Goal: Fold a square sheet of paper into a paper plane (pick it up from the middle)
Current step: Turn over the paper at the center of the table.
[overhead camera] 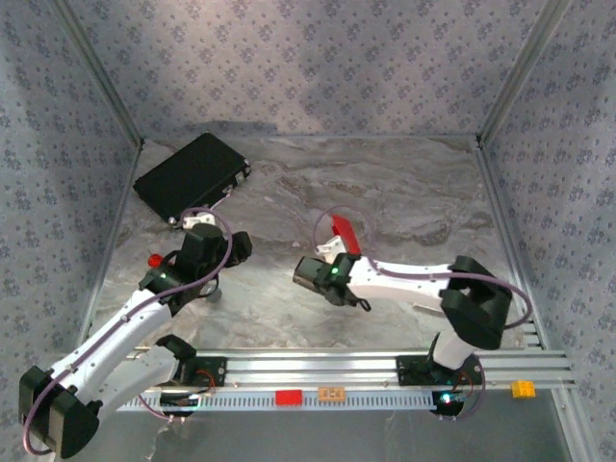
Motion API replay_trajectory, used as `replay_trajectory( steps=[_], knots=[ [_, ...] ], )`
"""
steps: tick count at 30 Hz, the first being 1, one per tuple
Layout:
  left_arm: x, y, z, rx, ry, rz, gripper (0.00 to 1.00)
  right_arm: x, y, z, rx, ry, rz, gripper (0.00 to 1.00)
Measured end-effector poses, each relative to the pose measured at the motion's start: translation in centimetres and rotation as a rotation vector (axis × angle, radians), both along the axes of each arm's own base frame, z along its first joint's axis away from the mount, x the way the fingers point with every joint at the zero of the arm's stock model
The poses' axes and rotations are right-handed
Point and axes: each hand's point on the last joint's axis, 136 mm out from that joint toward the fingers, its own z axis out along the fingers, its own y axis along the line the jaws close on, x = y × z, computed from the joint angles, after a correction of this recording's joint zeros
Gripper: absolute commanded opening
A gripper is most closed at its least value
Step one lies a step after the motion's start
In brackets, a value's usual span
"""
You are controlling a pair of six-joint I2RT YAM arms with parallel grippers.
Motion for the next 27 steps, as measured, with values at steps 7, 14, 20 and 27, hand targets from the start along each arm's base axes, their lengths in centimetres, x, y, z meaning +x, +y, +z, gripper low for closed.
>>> replay_trajectory(
  steps=[7, 14, 20, 27],
  knots=[
    [-0.1, 0.2, -0.3, 0.002, 0.011, 0.008, 0.80, -1.7, 4.9, -3.4, 0.003, 0.132, 0.104, 0.29],
    [-0.2, -0.1, -0.5, -0.010, 0.023, -0.008, 0.80, -2.5, 7.6, -3.6, 0.298, 0.248, 0.117, 0.46],
    [-0.1, -1.5, -1.7, -0.038, 0.076, -0.060, 0.69, -0.4, 6.2, -2.1, 0.684, 0.293, 0.030, 0.28],
    [-0.1, -3.5, -3.3, -0.072, 0.143, -0.133, 0.57, 2.1, 4.7, -4.1, 0.983, 0.399, -0.098, 0.11]
  ],
)
